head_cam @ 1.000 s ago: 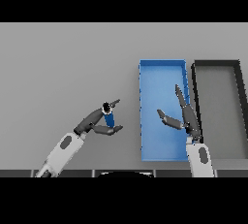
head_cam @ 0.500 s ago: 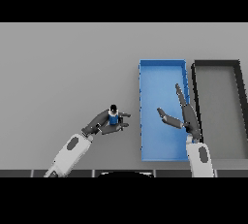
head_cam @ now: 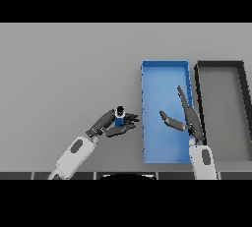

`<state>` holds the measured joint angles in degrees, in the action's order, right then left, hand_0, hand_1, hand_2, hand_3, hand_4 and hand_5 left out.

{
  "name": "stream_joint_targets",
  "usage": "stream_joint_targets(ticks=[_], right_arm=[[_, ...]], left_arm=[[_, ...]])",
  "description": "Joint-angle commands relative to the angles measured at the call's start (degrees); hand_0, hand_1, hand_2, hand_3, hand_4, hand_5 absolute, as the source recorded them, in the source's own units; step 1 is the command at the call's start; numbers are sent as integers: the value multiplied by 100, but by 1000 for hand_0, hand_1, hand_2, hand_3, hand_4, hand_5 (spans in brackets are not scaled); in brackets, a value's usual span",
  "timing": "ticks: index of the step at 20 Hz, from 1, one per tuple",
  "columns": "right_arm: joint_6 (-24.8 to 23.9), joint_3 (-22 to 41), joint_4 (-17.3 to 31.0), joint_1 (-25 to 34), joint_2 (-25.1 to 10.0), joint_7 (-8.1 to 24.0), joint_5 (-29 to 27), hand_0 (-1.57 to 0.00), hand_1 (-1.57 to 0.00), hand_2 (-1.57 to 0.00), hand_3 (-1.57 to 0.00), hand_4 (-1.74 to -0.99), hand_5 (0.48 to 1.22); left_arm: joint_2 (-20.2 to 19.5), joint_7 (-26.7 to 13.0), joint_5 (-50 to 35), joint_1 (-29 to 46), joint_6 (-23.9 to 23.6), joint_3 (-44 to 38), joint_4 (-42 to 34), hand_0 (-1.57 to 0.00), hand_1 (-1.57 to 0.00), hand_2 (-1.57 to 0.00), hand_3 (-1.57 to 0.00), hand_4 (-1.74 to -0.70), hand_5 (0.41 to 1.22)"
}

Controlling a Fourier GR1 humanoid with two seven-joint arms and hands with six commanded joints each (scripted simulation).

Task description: Pick up the blue pipe and place it into the blue bin.

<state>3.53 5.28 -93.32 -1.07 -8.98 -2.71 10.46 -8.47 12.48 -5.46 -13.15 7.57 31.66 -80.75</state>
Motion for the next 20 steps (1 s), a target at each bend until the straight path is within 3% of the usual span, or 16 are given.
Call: stream_joint_targets(ticks=[1, 10, 14, 17, 20], right_arm=[[-7, -23, 22, 28, -27, -16, 8, 1, 1, 1, 1, -1151, 550], [-21, -19, 42, -42, -90, -115, 97, 1, 1, 1, 1, -1123, 571], [148, -63, 153, 280, -216, 8, -6, 1, 1, 1, 1, -1122, 578], [436, -66, 385, 571, -383, -86, -109, 1, 1, 1, 1, -1133, 578], [599, -97, 602, 694, -450, -245, -199, 1, -3, 1, 1, -1191, 577]], left_arm=[[50, 7, -26, -56, -7, -40, -43, -1530, -1538, -1543, -1537, -1482, 1209], [166, -715, 0, -358, 216, -82, -612, -1566, -1567, -1567, -1566, -1473, 1219], [228, -788, 84, -357, 346, -86, -664, -1569, -1569, -1569, -1569, -1473, 1220], [249, -759, 167, -328, 400, -158, -639, -1570, -1570, -1570, -1570, -1474, 1220], [283, -719, 234, -205, 450, -150, -725, -1570, -1571, -1571, -1571, -1474, 1220]])
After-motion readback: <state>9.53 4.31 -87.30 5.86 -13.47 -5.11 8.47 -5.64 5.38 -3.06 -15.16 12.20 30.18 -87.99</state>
